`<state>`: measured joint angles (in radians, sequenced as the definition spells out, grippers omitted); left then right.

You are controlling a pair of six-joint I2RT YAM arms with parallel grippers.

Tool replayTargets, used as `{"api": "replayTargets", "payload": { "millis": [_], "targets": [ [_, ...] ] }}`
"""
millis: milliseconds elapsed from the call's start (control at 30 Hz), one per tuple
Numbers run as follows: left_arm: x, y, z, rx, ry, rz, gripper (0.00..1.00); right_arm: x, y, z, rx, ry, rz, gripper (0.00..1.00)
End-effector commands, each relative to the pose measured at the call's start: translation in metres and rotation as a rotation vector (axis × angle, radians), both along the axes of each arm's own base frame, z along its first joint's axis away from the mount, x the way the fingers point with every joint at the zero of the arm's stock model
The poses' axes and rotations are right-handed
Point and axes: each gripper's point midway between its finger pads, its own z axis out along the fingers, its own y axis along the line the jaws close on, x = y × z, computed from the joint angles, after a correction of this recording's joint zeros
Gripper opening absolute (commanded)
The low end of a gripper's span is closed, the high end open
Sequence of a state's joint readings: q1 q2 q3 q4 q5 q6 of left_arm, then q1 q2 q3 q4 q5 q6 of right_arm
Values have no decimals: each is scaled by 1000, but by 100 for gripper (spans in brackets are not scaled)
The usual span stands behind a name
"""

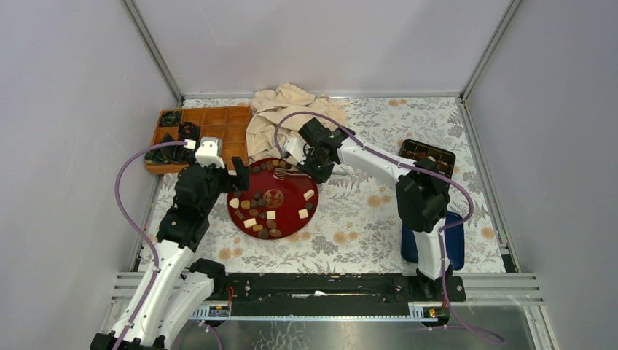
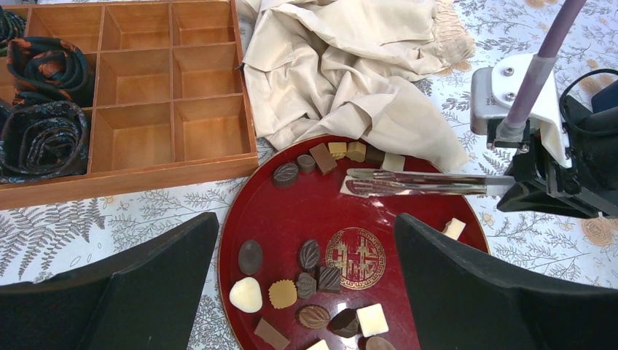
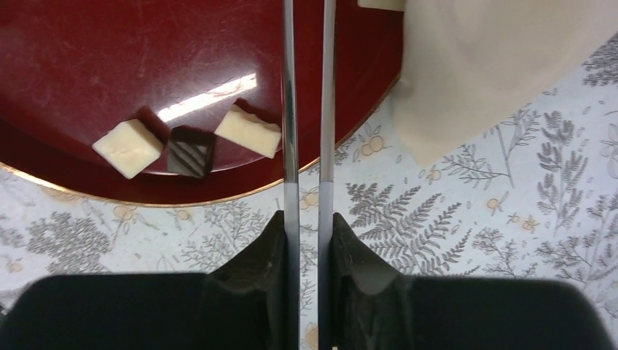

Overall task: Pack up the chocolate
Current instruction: Pick up the fake chocolate from the plate, then place the fake chocolate in the packing box.

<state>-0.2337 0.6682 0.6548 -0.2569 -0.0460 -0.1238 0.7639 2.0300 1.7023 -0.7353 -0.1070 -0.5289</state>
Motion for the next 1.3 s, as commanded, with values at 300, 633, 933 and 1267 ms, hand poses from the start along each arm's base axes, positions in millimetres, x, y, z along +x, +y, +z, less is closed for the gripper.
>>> {"api": "replayTargets", "payload": {
  "millis": [300,633,933,1267],
  "targets": [
    [3,5,14,6,-64,18,98,-51,-44,92,324,119,82,0],
    [3,3,15,1,-69,6,98,-43,-221,126,355,-24,-287,0],
    [2,1,17,-4,-73,-1,98,-60,-378,104,236,-57,-617,0],
    [2,1,16,-3,-70,-3,98,-70,-435,78,182,3,-711,1]
  ]
}}
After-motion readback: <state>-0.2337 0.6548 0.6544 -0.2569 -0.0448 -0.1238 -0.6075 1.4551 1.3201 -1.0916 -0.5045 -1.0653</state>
